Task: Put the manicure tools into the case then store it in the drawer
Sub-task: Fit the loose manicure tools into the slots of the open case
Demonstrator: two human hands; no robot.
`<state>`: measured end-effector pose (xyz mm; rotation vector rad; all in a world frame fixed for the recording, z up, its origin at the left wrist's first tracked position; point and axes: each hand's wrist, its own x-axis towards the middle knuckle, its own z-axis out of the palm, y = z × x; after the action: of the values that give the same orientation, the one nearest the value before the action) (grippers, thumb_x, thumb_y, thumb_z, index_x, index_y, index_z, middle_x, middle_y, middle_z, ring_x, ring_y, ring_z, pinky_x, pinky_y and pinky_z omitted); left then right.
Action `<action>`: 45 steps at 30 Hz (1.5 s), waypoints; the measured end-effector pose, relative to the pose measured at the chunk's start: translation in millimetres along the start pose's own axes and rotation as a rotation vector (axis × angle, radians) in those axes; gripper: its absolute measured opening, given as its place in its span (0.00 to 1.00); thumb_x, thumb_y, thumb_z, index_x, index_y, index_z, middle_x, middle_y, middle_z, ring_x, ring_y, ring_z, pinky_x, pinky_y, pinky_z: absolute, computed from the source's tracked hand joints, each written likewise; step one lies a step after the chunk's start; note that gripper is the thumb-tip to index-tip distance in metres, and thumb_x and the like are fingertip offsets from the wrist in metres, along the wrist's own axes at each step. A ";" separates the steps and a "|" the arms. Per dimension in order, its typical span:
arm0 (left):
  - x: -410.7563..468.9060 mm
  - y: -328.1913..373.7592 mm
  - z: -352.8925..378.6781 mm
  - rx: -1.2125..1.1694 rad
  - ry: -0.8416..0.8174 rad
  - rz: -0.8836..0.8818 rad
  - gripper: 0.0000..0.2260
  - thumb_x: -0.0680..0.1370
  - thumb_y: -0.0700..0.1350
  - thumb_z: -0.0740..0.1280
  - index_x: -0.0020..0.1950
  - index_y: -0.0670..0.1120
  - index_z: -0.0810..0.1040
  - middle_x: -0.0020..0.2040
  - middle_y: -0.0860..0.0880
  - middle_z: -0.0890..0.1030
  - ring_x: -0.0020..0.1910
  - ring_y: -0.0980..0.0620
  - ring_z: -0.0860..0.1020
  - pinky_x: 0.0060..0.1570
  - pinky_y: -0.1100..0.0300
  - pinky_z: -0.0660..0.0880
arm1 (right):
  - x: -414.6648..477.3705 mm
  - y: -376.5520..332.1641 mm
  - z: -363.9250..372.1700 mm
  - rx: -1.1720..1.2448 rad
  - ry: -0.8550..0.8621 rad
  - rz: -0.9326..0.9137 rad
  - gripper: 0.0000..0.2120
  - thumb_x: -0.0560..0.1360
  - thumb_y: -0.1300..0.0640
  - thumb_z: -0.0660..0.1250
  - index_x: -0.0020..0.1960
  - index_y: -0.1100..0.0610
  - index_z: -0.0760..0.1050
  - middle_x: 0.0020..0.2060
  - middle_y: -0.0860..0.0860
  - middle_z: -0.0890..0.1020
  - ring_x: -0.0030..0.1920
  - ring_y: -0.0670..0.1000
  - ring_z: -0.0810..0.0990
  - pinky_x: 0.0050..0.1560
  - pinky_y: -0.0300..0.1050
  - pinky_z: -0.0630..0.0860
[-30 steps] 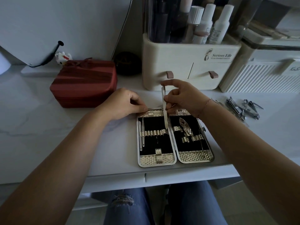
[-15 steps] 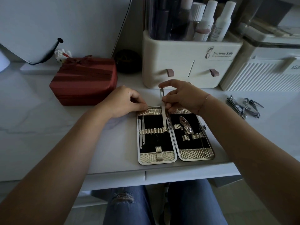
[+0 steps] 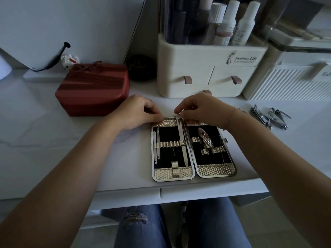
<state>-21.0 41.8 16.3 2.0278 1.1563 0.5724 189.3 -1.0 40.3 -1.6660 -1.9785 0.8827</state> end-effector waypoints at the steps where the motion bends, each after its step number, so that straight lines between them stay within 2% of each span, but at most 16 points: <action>1: 0.2 -0.3 -0.2 0.004 -0.002 -0.001 0.03 0.68 0.45 0.76 0.37 0.50 0.83 0.36 0.53 0.84 0.35 0.60 0.80 0.44 0.62 0.76 | -2.4 0.3 -1.6 -0.127 0.010 -0.034 0.09 0.75 0.59 0.66 0.53 0.54 0.81 0.33 0.46 0.79 0.32 0.44 0.76 0.38 0.35 0.73; 5: 0.9 -0.6 -0.3 0.013 -0.003 0.003 0.03 0.68 0.45 0.76 0.37 0.51 0.83 0.36 0.55 0.84 0.35 0.61 0.79 0.43 0.63 0.76 | -12.6 0.4 -3.0 -0.308 0.006 -0.085 0.10 0.76 0.56 0.63 0.56 0.51 0.79 0.32 0.39 0.74 0.32 0.37 0.74 0.34 0.24 0.66; 8: 1.4 -1.3 -0.3 0.017 -0.003 0.002 0.03 0.68 0.45 0.76 0.36 0.51 0.83 0.35 0.56 0.83 0.34 0.62 0.79 0.41 0.66 0.75 | -9.2 0.5 4.4 -0.270 0.084 -0.079 0.08 0.75 0.54 0.66 0.51 0.53 0.81 0.33 0.41 0.75 0.33 0.41 0.73 0.35 0.28 0.67; 10: 1.9 -1.8 0.1 0.013 -0.004 0.000 0.04 0.68 0.45 0.76 0.36 0.52 0.82 0.33 0.58 0.83 0.33 0.64 0.78 0.39 0.68 0.74 | -0.4 0.7 6.6 -0.136 0.135 -0.015 0.04 0.72 0.56 0.69 0.44 0.55 0.82 0.32 0.46 0.78 0.31 0.43 0.74 0.35 0.35 0.71; 11: 2.2 -2.1 0.4 0.015 -0.004 0.000 0.04 0.68 0.45 0.76 0.35 0.52 0.82 0.33 0.59 0.83 0.32 0.65 0.78 0.39 0.70 0.73 | 4.7 1.3 4.5 -0.057 0.123 0.035 0.03 0.71 0.57 0.70 0.40 0.55 0.82 0.29 0.48 0.78 0.29 0.45 0.73 0.33 0.36 0.71; 13: 2.3 -2.3 0.4 0.014 -0.004 0.001 0.04 0.68 0.45 0.76 0.36 0.52 0.82 0.33 0.60 0.83 0.32 0.65 0.78 0.38 0.72 0.73 | 14.5 1.5 -4.6 0.048 0.001 0.142 0.05 0.71 0.57 0.71 0.38 0.56 0.82 0.27 0.53 0.77 0.25 0.47 0.70 0.26 0.33 0.69; 16: 2.5 -2.4 -0.3 0.014 -0.009 0.008 0.03 0.68 0.46 0.76 0.37 0.52 0.83 0.35 0.56 0.84 0.34 0.63 0.79 0.41 0.68 0.74 | 28.4 2.0 -18.1 0.130 -0.242 0.254 0.07 0.73 0.60 0.68 0.44 0.64 0.81 0.34 0.60 0.75 0.26 0.49 0.68 0.22 0.33 0.66; 18: 2.6 -3.0 -0.6 0.026 -0.008 0.018 0.03 0.68 0.46 0.76 0.37 0.52 0.83 0.36 0.55 0.84 0.35 0.62 0.79 0.42 0.65 0.75 | 37.9 1.6 -22.8 0.132 -0.340 0.312 0.08 0.75 0.61 0.66 0.43 0.66 0.79 0.31 0.58 0.73 0.22 0.46 0.67 0.20 0.33 0.61; 20: 2.5 -3.4 -0.9 0.031 -0.007 0.024 0.03 0.68 0.47 0.76 0.37 0.52 0.83 0.35 0.55 0.84 0.35 0.62 0.79 0.42 0.63 0.75 | 44.5 -0.8 -26.1 0.084 -0.420 0.358 0.08 0.75 0.60 0.66 0.40 0.64 0.77 0.28 0.54 0.72 0.19 0.43 0.65 0.20 0.32 0.57; 23: 2.9 -4.3 -1.0 0.029 -0.008 0.025 0.03 0.67 0.47 0.76 0.38 0.51 0.84 0.36 0.55 0.84 0.35 0.60 0.80 0.43 0.61 0.76 | 48.6 -2.8 -29.4 0.078 -0.495 0.376 0.10 0.77 0.58 0.64 0.40 0.62 0.77 0.26 0.51 0.73 0.19 0.42 0.64 0.20 0.31 0.56; 28: 2.9 -3.4 -1.4 0.048 -0.009 0.030 0.02 0.68 0.47 0.76 0.38 0.51 0.84 0.36 0.55 0.84 0.36 0.60 0.80 0.43 0.63 0.76 | 47.7 0.5 -27.4 0.177 -0.484 0.381 0.14 0.77 0.52 0.62 0.44 0.62 0.78 0.23 0.49 0.76 0.19 0.42 0.64 0.20 0.31 0.57; 34: 2.0 -2.1 -0.9 0.021 -0.012 0.028 0.02 0.68 0.45 0.76 0.38 0.50 0.84 0.36 0.56 0.84 0.35 0.61 0.80 0.43 0.62 0.76 | 47.1 0.1 -23.2 0.103 -0.483 0.319 0.10 0.74 0.55 0.68 0.38 0.60 0.79 0.21 0.48 0.72 0.18 0.43 0.62 0.23 0.35 0.56; 40: 2.0 -1.7 0.1 0.014 -0.005 0.011 0.02 0.68 0.44 0.76 0.38 0.49 0.84 0.35 0.54 0.84 0.34 0.60 0.80 0.43 0.62 0.76 | 49.4 -1.6 -19.7 0.098 -0.464 0.312 0.13 0.75 0.59 0.67 0.53 0.68 0.77 0.21 0.49 0.70 0.17 0.43 0.62 0.23 0.34 0.57; 42: 2.3 -1.6 0.3 0.012 -0.005 0.010 0.02 0.68 0.45 0.76 0.38 0.50 0.84 0.35 0.54 0.84 0.34 0.61 0.80 0.42 0.63 0.76 | 49.1 -4.3 -18.2 0.090 -0.479 0.303 0.10 0.75 0.61 0.65 0.52 0.68 0.77 0.21 0.49 0.70 0.17 0.43 0.61 0.22 0.33 0.58; 45: 2.5 -2.4 -0.3 0.017 -0.008 0.009 0.02 0.68 0.45 0.76 0.37 0.50 0.84 0.34 0.55 0.84 0.34 0.62 0.79 0.41 0.65 0.75 | 45.0 -9.6 -17.2 0.051 -0.471 0.263 0.05 0.75 0.63 0.66 0.42 0.61 0.78 0.21 0.49 0.71 0.18 0.43 0.62 0.22 0.33 0.59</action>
<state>-21.3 44.8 14.7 2.0487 1.1514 0.5608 184.6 45.6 55.1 -1.8433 -2.0200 1.5284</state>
